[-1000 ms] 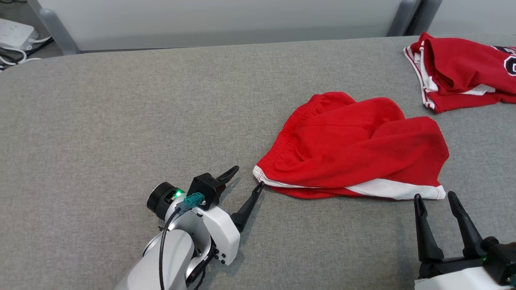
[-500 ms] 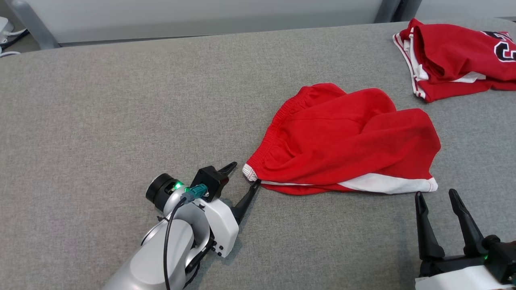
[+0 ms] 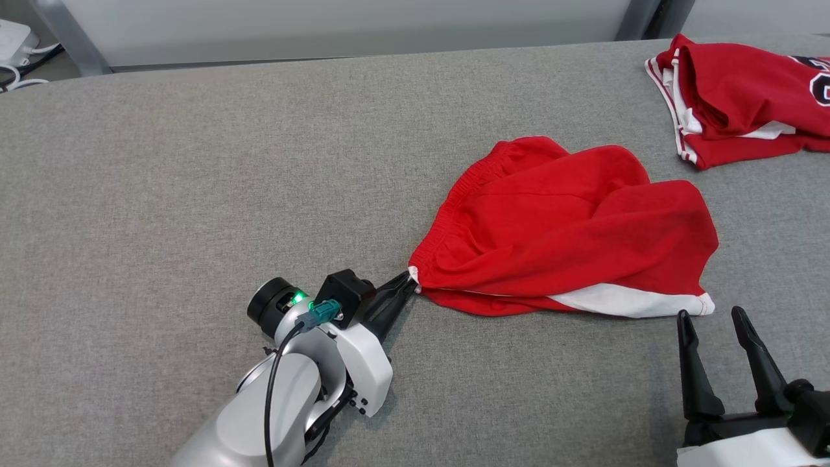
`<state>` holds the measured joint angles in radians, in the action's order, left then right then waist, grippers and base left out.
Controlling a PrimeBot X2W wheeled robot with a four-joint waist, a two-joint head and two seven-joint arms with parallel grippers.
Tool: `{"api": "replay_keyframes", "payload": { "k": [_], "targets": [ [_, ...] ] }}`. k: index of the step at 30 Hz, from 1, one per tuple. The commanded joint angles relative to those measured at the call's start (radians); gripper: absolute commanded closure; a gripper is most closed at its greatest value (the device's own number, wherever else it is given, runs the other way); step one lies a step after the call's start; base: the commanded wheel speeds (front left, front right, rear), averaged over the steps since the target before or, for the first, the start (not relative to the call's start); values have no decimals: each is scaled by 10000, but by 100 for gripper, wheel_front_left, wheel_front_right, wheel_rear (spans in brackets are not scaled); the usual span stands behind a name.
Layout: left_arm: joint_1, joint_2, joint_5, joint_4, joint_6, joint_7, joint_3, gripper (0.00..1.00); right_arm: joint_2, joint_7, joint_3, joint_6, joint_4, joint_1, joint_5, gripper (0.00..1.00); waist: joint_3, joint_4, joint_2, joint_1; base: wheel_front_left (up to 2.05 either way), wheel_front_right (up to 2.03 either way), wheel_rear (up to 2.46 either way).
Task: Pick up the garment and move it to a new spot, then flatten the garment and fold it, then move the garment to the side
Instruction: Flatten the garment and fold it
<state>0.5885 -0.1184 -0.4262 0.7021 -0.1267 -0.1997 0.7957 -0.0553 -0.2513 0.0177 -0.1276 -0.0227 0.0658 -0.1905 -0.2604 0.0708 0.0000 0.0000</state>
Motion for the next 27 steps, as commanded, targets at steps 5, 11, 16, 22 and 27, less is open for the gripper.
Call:
{"api": "replay_keyframes", "payload": {
  "k": [5, 11, 16, 22, 27],
  "targets": [
    [562, -321, -313, -383, -40, -190, -95, 100, -205, -105, 4, -31, -253, -258, -199, 0, -23, -73, 0, 0, 0, 0, 0],
    [627, -454, -413, -562, -40, -195, -31, 100, -454, -105, -7, -31, -1282, -610, -830, 0, -116, -137, 0, 0, 0, 0, 0],
    [676, -543, -422, -701, -26, -171, 5, 100, -804, -105, -99, -31, -2203, -1173, -1296, 0, -207, -251, 0, 0, 0, 0, 0],
    [700, -604, -429, -839, 36, -157, 36, 100, -1025, -105, -198, -31, -3170, -1514, -1703, 0, -259, -442, 0, 0, 0, 0, 0],
    [712, -659, -458, -1009, 83, -151, 73, 100, -1152, -105, -493, -31, -3986, -1837, -2103, 2, -287, -601, 0, 0, 0, 0, 0]
  ]
}}
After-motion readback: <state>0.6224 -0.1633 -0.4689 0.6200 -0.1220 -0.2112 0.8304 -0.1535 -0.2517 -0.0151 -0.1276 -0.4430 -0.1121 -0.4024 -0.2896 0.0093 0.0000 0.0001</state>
